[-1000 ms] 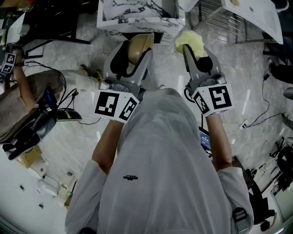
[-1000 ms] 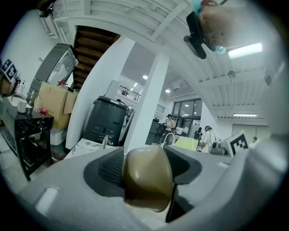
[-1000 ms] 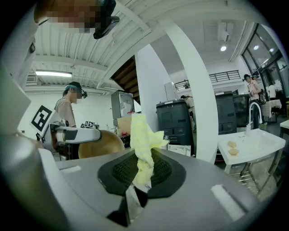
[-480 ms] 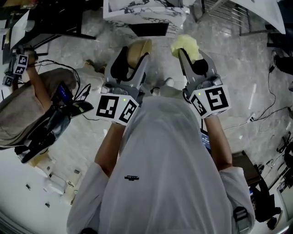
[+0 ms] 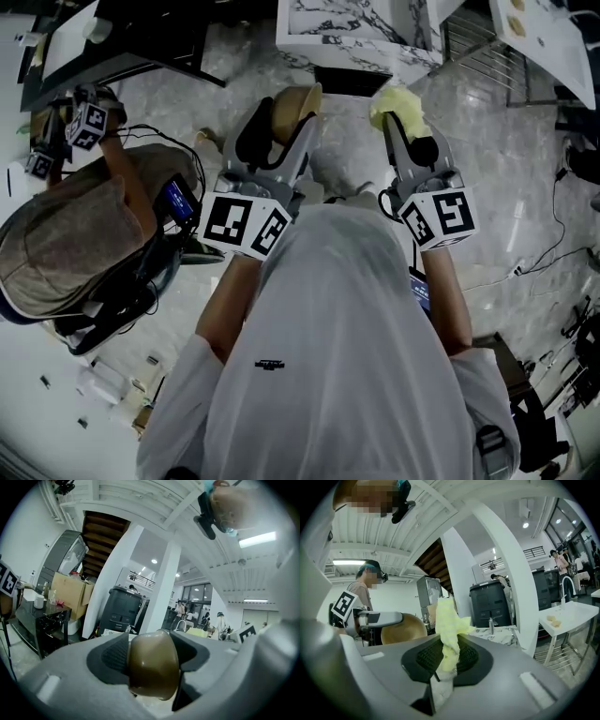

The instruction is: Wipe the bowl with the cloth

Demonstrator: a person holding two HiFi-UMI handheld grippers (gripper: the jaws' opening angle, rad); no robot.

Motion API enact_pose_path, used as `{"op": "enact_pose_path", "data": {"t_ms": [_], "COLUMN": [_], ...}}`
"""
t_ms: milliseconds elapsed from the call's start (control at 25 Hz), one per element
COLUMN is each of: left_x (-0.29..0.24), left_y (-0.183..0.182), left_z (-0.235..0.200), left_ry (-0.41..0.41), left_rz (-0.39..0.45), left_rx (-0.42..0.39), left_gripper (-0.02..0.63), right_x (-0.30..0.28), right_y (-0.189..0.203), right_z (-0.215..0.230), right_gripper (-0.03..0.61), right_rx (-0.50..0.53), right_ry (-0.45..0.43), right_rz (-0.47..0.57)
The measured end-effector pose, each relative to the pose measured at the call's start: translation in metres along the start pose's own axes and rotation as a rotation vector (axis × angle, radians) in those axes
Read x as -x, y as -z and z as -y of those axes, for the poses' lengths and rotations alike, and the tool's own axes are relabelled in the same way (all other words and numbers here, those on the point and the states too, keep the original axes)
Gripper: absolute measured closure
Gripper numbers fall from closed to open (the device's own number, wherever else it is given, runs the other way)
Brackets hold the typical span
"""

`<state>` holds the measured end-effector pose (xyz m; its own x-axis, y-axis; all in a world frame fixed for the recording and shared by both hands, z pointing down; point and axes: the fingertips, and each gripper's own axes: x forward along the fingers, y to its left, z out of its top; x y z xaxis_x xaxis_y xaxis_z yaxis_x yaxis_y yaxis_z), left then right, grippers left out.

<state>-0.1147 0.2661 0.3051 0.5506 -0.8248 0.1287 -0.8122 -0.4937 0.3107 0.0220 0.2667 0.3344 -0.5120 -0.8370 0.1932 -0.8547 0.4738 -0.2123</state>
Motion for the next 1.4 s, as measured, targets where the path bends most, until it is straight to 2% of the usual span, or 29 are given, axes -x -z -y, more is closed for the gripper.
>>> {"op": "enact_pose_path", "data": {"t_ms": [240,520,800,1080,1320,1400], "left_x": [0.000,-0.022,-0.088,-0.190,-0.261,-0.277], "left_y": [-0.018,-0.015,-0.017,-0.039,-0.063,-0.066], "left_z": [-0.046,-0.069,-0.085,-0.103,-0.104,-0.108], "left_ry": [0.047,0.083,0.093,0.098,0.101,0.099], "left_rz": [0.002,-0.035,-0.042,-0.072,-0.066,-0.063], "left_rx": [-0.003,0.039,0.036,0.013,-0.024,-0.039], "left_gripper": [0.336,0.336,0.336,0.336,0.336,0.336], "right_x": [-0.044,-0.072,-0.116,-0.175,-0.220,-0.235], "right_y": [-0.010,-0.015,-0.013,-0.043,-0.083,-0.089], "right_z": [-0.022,-0.023,0.031,0.100,0.140,0.152], "right_gripper": [0.540,0.538,0.538,0.540,0.537,0.538], "right_rx": [-0.006,-0.025,-0.050,-0.081,-0.003,0.029], "right_ry": [0.052,0.084,0.091,0.095,0.021,0.027], "right_rz": [0.038,0.018,0.003,0.024,0.102,0.103]}}
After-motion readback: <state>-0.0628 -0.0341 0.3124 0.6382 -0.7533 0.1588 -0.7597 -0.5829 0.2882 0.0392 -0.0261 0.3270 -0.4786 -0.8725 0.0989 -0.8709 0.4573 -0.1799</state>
